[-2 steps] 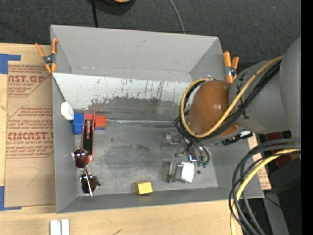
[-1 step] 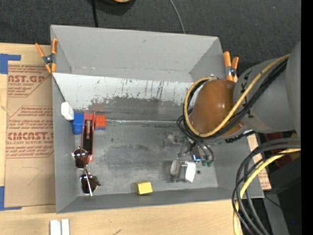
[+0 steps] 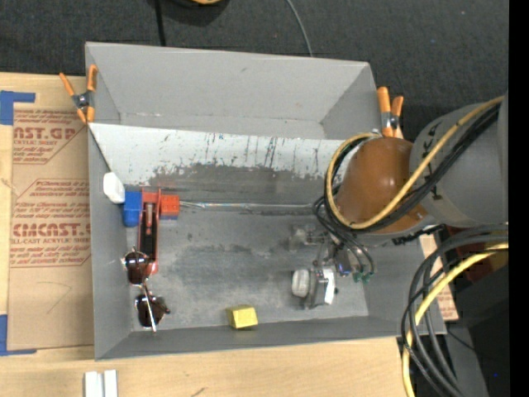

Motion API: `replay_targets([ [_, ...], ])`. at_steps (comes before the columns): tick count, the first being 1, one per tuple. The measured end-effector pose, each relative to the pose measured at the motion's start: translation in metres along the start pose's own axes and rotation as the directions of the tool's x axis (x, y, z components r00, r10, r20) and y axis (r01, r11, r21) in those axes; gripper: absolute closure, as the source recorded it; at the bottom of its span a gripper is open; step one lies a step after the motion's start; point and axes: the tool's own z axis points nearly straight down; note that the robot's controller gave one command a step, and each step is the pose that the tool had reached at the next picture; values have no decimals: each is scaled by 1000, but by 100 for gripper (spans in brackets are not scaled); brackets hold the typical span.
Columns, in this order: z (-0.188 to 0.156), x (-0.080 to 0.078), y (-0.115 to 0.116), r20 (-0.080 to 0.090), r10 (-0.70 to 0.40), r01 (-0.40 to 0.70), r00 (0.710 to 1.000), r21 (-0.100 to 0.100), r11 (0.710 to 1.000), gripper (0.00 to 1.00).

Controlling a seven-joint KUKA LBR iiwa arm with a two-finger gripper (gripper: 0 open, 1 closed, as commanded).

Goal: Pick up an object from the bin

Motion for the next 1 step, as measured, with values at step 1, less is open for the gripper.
replay_targets([
  [1, 1, 0, -7, -1, 14, -14, 1000, 0, 1000, 0],
])
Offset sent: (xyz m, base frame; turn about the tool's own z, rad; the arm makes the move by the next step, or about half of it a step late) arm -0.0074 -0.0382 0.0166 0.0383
